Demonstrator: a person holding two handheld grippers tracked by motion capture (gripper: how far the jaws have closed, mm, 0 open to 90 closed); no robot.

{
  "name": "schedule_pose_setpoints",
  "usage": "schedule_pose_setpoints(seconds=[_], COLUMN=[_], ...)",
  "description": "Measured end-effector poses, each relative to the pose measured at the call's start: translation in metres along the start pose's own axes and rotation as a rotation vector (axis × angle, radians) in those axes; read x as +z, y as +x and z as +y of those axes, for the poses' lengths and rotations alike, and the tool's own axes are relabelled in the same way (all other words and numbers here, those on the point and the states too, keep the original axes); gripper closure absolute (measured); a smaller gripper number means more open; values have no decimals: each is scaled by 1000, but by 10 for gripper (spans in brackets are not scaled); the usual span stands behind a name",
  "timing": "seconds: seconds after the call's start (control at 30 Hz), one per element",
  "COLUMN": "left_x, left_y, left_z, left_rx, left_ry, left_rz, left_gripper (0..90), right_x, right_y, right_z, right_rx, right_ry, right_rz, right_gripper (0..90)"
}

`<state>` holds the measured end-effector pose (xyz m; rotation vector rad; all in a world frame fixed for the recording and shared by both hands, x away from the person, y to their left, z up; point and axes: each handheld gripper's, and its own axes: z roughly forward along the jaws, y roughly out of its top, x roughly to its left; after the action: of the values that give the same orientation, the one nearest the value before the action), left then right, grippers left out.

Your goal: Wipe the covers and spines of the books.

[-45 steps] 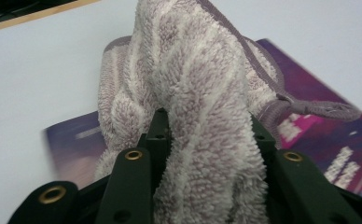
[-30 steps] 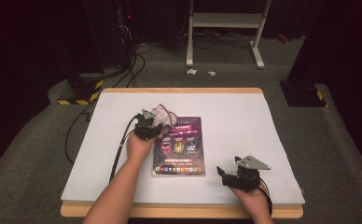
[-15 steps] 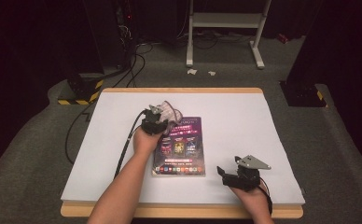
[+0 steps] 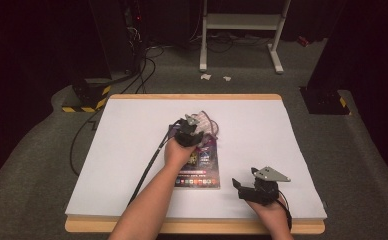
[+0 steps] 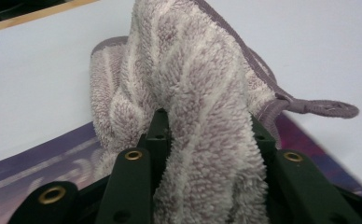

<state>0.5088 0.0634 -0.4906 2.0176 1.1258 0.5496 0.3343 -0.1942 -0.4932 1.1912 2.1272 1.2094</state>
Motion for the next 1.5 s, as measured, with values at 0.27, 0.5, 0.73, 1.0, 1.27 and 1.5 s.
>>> schedule_pose_setpoints(seconds=[0.27, 0.5, 0.73, 1.0, 1.27, 1.5], left_x=[10, 7, -3, -22, -40, -50], left_y=[-35, -25, 9, 56, 98, 115], left_z=[9, 8, -3, -20, -35, -43], left_rx=[52, 52, 7, -48, -111, -155], left_ry=[1, 10, 4, -5, 0, -23], left_rz=[-51, -46, 1, 78, 137, 143], left_gripper=[627, 628, 628, 629, 630, 631], right_x=[0, 0, 1, 3, 5, 6], right_y=[1, 1, 0, -1, -2, -2], right_z=[1, 0, 0, -1, -3, -3], right_rx=[-5, -2, -1, -1, -4, -4], right_ry=[-7, -1, 1, 10, 22, 24], right_rz=[9, 11, 5, -2, -5, -7], right_gripper=[169, 170, 170, 172, 172, 173])
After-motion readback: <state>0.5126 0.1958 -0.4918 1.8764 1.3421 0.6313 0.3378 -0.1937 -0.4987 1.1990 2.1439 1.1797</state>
